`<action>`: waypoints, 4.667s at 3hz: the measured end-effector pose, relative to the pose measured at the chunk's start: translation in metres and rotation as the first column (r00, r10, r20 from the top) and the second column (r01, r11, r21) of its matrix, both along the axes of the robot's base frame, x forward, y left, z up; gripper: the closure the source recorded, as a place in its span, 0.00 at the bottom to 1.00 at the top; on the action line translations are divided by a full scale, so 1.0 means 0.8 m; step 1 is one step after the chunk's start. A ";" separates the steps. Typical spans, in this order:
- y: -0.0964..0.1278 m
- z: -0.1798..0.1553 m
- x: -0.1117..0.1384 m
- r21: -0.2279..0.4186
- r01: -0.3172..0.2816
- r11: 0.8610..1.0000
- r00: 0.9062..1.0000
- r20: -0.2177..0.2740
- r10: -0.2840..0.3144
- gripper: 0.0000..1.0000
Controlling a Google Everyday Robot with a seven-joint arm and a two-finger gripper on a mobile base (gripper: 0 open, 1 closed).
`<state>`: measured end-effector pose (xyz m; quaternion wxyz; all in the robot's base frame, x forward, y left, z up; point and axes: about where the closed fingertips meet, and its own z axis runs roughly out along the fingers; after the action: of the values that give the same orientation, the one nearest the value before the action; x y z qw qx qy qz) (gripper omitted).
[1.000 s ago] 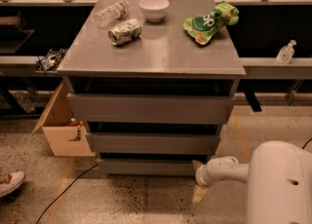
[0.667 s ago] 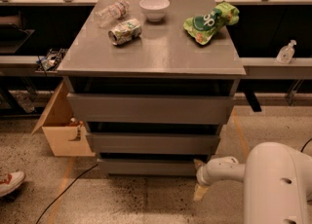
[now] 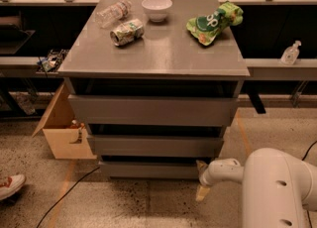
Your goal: Open bottom drawer
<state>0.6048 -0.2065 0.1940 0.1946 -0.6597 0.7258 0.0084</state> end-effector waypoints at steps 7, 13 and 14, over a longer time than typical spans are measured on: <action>0.018 0.016 -0.103 0.099 -0.021 0.995 0.990 -0.138 0.034 1.00; -0.002 -0.014 -0.223 0.086 -0.033 0.996 0.985 -0.166 0.047 1.00; -0.002 -0.014 -0.223 0.086 -0.033 0.996 0.985 -0.166 0.047 1.00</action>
Offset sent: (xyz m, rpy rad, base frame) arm -0.0028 0.0091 -0.0264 0.0884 0.0489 0.0237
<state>0.4266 -0.2084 0.1829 0.1599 -0.6623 0.7254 0.0979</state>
